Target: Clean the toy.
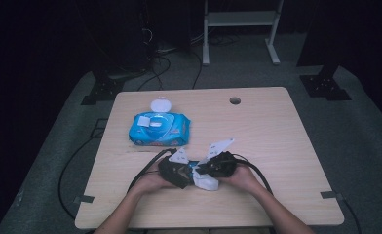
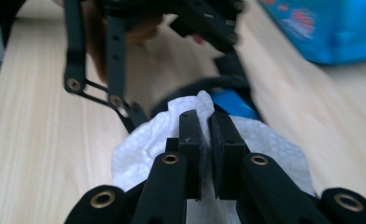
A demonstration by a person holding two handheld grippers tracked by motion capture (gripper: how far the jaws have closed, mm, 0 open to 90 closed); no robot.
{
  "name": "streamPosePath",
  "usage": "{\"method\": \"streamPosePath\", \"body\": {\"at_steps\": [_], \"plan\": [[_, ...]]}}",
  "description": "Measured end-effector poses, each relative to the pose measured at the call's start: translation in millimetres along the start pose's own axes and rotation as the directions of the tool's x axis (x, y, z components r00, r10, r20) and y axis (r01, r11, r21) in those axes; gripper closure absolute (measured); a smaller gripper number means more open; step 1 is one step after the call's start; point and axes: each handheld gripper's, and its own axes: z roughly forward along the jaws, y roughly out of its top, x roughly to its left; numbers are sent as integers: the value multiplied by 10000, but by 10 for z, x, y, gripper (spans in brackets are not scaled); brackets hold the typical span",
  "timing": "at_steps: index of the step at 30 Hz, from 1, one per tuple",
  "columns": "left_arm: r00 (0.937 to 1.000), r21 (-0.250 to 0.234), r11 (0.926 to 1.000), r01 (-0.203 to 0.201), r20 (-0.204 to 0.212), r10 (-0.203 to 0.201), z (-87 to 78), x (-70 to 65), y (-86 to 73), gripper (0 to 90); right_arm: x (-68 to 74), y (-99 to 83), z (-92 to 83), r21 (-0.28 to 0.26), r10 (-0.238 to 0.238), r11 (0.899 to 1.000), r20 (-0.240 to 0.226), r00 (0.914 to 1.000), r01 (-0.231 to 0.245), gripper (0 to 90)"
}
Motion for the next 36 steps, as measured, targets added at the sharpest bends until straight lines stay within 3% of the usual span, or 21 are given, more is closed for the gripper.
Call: {"method": "streamPosePath", "body": {"at_steps": [2, 4, 9, 11, 13, 15, 18, 23, 26, 31, 35, 36], "plan": [[10000, 6, 10000, 12, -30, -12, 5, -7, 5, 239, -47, -22, -55, -64, 335, 9994, 197, 9992, -334, 836], [10000, 57, 10000, -9, -57, 9, 7, -10, 10, 239, -45, 4, -30, -77, 368, 9993, 322, 9988, -366, 836], [10000, 38, 10000, -2, -58, 2, 6, -9, 7, 239, 56, 178, 232, -169, 41, 9998, -145, 9999, -43, 836], [10000, -19, 10000, 33, -49, -33, 5, -10, 1, 239, 59, 222, 269, -109, -50, 9999, -64, 10000, 49, 836], [10000, -31, 10000, 27, -60, -27, 7, -12, 0, 239, 3, 212, 238, -52, 198, 9998, 63, 9998, -198, 836], [10000, -41, 10000, 23, -60, -23, 9, -13, 1, 239, -81, 183, 193, -17, 587, 9983, 473, 9972, -587, 837], [10000, -3, 10000, -10, -70, 10, 8, -11, 4, 239, -158, 172, 217, -6, 1116, 9937, 451, 9927, -1117, 838], [10000, -50, 10000, 54, -56, -54, -2, -2, -8, 240, -132, 236, 329, 97, 1125, 9936, 312, 9932, -1128, 839], [9998, -13, 10000, -70, -167, 70, 22, -18, 11, 238, -177, 179, 258, 27, 1222, 9925, 300, 9921, -1223, 839], [9998, 10, 9999, -115, -149, 115, 17, -11, 10, 239, -246, 110, 138, 44, 1358, 9906, 806, 9875, -1366, 839], [9999, -20, 9999, -99, -130, 99, 20, -10, 10, 239, -211, 148, 198, -29, 1453, 9894, 687, 9870, -1454, 839], [9999, -23, 10000, -45, -122, 45, 21, -15, 10, 239, -187, 164, 228, -133, 1431, 9897, 387, 9890, -1426, 839]]}}
